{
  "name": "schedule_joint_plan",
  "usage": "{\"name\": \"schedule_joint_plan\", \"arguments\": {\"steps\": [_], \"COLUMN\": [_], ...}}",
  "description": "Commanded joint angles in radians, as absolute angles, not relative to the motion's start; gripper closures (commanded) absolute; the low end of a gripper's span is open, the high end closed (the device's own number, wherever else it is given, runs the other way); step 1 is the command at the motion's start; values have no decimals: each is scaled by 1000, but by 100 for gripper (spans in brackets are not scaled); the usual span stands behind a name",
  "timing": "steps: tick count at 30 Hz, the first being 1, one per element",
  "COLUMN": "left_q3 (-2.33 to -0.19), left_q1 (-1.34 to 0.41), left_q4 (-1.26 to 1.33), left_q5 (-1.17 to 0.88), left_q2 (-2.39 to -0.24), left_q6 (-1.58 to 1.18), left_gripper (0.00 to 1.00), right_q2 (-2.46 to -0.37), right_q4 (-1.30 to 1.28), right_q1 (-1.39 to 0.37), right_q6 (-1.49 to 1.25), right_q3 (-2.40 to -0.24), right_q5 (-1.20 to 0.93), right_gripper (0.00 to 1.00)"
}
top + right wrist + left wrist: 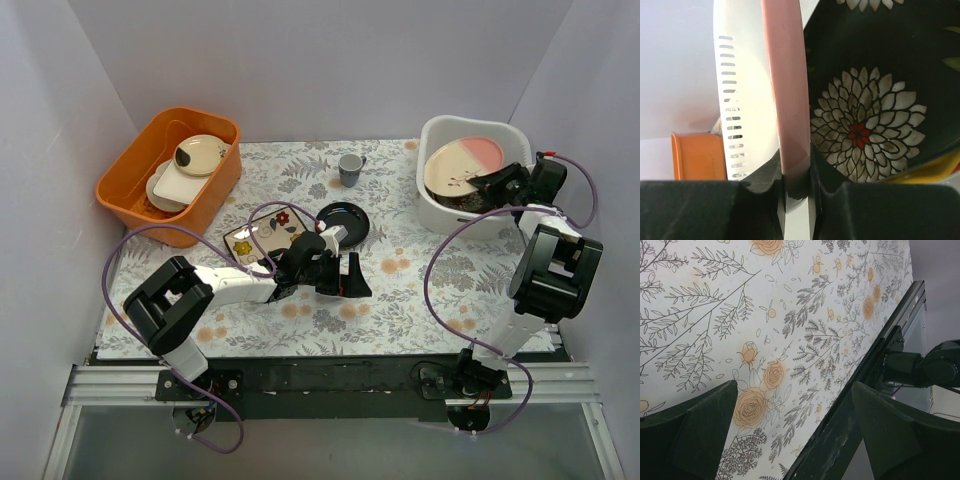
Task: Place the plates into the plastic bin on the countertop
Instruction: Place the plate in the plastic bin.
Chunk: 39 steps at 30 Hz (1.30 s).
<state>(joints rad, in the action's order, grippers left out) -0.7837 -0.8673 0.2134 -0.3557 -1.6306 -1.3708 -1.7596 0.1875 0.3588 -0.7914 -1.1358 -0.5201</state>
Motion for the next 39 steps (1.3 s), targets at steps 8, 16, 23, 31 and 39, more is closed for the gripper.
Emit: {"name": "schedule_joint_plan", "arguments": {"steps": [8,16,23,31,39], "left_q3": [-807,-792,-755,-723,-719], "left_q1": [-871,-873,-871,-873,-873], "left_q4": [230,218,207,190,196], "left_q5": [-396,-377,-354,-325,-333], "left_q2": [-1623,-1594,-1533,-1467,-1450], "left_q6": [-1348,-1350,-1361,-1384,-1393], "left_gripper": [2,2,2,2,2], "right_q2": [-1789,-1853,-1839,-1813,-1763], "right_q4": [212,140,156,89,63], "right_q1": [359,356,351,351,351], "right_q6": [-723,-690,-677,-618,-585], "right_q3": [-1246,-1293,-1226,-1197,-1167], "right_q5": [-535,-538,-531,-454,-398], "right_gripper": [71,48,24,11,5]}}
